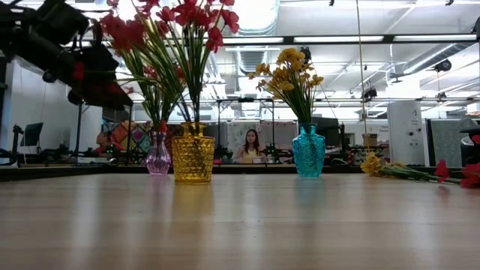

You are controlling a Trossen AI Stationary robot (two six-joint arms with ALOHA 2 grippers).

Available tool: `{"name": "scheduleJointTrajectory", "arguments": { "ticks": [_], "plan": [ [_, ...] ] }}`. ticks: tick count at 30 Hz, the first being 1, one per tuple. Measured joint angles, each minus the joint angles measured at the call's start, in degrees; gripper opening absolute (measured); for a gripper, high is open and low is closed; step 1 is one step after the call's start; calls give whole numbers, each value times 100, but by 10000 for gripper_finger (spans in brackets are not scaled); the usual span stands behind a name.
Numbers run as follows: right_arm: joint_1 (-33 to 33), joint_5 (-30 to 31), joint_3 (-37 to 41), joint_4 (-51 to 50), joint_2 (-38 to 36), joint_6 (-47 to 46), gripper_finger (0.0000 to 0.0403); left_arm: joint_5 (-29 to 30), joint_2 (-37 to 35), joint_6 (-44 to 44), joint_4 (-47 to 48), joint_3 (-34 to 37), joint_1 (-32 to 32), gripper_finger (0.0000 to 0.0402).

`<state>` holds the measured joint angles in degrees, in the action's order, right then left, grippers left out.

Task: Sort flowers into vase by color
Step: Put the red flower into the yellow vase

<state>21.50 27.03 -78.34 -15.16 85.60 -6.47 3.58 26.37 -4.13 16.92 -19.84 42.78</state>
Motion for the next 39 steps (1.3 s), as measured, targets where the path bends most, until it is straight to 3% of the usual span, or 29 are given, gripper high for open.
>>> {"name": "scheduleJointTrajectory", "arguments": {
  "ticks": [12,17,30,39],
  "plan": [
    [0,0,-1,-15,0,23,199,-195,-888,-259,66,-98,-26,217],
    [0,0,-1,0,0,36,199,-469,-1099,203,-258,-46,-22,217],
    [-15,2,-1,72,0,51,199,-1084,-961,1662,-2001,505,-24,217],
    [-15,7,-1,96,0,49,199,-729,-786,1693,-2418,573,-22,217]
  ]
}}
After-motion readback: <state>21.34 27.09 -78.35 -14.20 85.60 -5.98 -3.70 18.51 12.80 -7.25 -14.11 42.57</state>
